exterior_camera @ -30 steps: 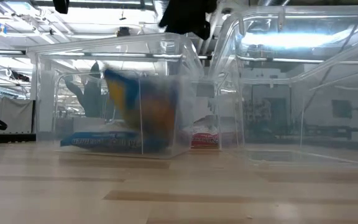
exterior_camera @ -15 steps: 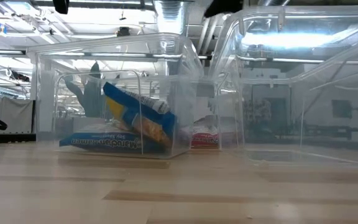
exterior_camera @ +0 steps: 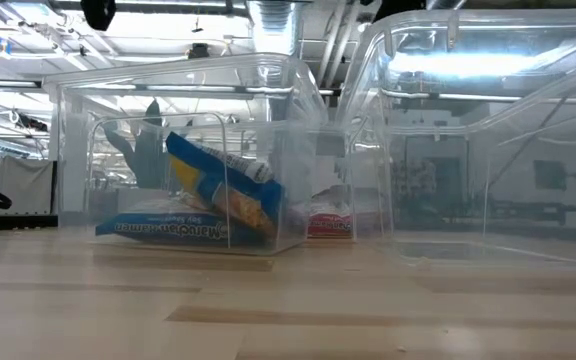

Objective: Sort Maruchan noodles
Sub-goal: Put the blue noodle pack into the bottom left transparent bin

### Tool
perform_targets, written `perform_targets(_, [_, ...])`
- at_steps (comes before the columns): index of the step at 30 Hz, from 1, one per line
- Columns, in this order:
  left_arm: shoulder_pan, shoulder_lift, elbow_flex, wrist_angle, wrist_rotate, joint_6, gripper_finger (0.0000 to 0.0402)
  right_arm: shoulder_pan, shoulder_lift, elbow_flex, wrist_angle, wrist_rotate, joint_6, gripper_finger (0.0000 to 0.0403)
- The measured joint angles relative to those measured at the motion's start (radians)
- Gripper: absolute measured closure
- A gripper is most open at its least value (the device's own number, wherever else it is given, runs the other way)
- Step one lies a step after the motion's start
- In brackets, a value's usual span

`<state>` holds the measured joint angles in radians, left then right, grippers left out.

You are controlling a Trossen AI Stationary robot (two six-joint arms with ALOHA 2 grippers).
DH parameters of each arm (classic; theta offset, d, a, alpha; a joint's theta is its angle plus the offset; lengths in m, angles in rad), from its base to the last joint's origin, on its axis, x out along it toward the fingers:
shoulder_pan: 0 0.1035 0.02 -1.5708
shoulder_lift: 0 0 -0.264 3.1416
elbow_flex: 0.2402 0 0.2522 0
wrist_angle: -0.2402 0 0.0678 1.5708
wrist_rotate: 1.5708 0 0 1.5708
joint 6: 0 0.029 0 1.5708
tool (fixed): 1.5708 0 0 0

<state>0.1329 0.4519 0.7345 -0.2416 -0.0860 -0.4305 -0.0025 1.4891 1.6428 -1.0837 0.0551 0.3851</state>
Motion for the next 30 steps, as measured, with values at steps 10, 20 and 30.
perform_targets(10, [0.000,0.000,0.000,-0.014,-0.031,-0.067,0.0205,0.070,-0.039,-0.019,-0.379,-0.044,0.030,0.0111])
perform_targets(20, [0.000,0.013,0.000,-0.008,-0.076,-0.090,0.0205,0.363,-0.417,-0.445,-0.366,-0.126,0.604,0.0111])
perform_targets(30, [0.001,0.033,0.000,0.007,-0.086,-0.090,0.0205,0.729,-0.535,-0.717,-0.192,-0.389,1.352,0.0111])
